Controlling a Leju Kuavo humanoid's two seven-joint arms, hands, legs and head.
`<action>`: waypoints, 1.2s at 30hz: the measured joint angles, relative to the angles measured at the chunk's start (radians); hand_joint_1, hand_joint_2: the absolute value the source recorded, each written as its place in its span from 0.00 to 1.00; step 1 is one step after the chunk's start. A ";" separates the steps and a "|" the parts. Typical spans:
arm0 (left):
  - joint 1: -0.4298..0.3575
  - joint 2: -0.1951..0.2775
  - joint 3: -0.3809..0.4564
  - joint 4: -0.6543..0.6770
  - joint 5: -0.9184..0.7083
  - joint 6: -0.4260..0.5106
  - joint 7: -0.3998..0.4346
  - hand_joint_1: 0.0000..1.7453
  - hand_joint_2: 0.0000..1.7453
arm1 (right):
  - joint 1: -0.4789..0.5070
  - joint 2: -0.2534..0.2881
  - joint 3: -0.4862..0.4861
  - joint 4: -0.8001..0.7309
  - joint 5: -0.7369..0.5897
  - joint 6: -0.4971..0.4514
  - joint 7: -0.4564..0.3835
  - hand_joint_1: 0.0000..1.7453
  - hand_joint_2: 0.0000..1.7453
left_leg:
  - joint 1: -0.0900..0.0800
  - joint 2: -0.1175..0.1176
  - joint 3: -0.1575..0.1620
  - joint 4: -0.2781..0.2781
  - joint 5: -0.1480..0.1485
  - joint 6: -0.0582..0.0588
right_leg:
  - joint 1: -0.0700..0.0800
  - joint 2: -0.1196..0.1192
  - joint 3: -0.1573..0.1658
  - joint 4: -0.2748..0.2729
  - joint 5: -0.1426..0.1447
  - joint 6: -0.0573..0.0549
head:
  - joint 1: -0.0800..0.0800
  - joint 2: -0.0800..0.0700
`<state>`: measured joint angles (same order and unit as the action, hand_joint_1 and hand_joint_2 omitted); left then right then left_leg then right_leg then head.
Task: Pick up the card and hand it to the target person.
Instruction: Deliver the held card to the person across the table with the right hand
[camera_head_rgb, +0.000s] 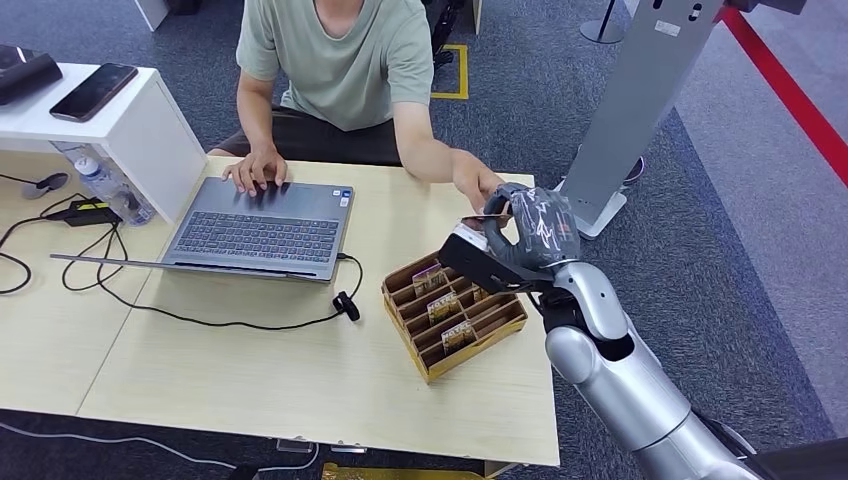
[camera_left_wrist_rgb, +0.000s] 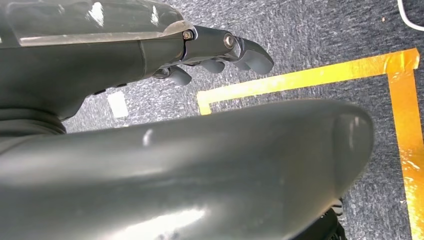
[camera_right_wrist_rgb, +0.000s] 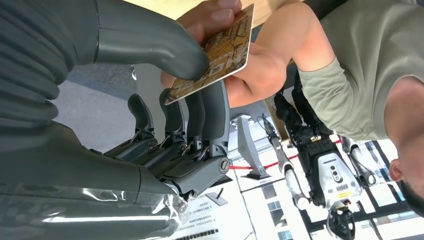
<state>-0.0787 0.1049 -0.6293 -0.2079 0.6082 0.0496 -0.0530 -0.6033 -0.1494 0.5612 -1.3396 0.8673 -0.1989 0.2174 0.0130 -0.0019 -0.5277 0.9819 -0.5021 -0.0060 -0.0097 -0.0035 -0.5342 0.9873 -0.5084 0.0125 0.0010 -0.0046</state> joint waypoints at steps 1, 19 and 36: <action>0.000 0.000 -0.002 0.000 0.002 0.000 0.000 0.00 0.00 | -0.008 0.005 0.003 0.012 0.001 -0.005 -0.001 0.74 1.00 | 0.000 0.000 0.000 0.000 0.000 0.000 | 0.000 0.000 0.000 0.000 0.000 0.000 | 0.000 0.000; 0.003 0.000 -0.013 0.000 0.023 0.006 0.004 0.00 0.00 | -0.040 0.049 0.037 0.110 0.012 -0.022 -0.016 0.00 1.00 | 0.000 0.000 0.000 0.000 0.000 0.000 | 0.000 0.000 0.000 0.000 0.000 0.000 | 0.000 0.000; 0.009 0.000 -0.012 0.000 0.080 0.024 0.006 0.00 0.00 | 0.176 0.000 -0.043 -0.102 -0.593 -0.004 -0.211 0.00 1.00 | 0.000 0.000 0.001 0.000 0.000 0.000 | 0.000 0.000 -0.001 -0.001 0.000 0.000 | 0.001 0.000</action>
<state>-0.0696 0.1049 -0.6416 -0.2079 0.6881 0.0734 -0.0466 -0.4270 -0.1493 0.5186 -1.4420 0.2739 -0.2025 0.0061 0.0130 -0.0018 -0.5268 0.9821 -0.5022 -0.0060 -0.0097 -0.0034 -0.5349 0.9867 -0.5085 0.0125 0.0016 -0.0046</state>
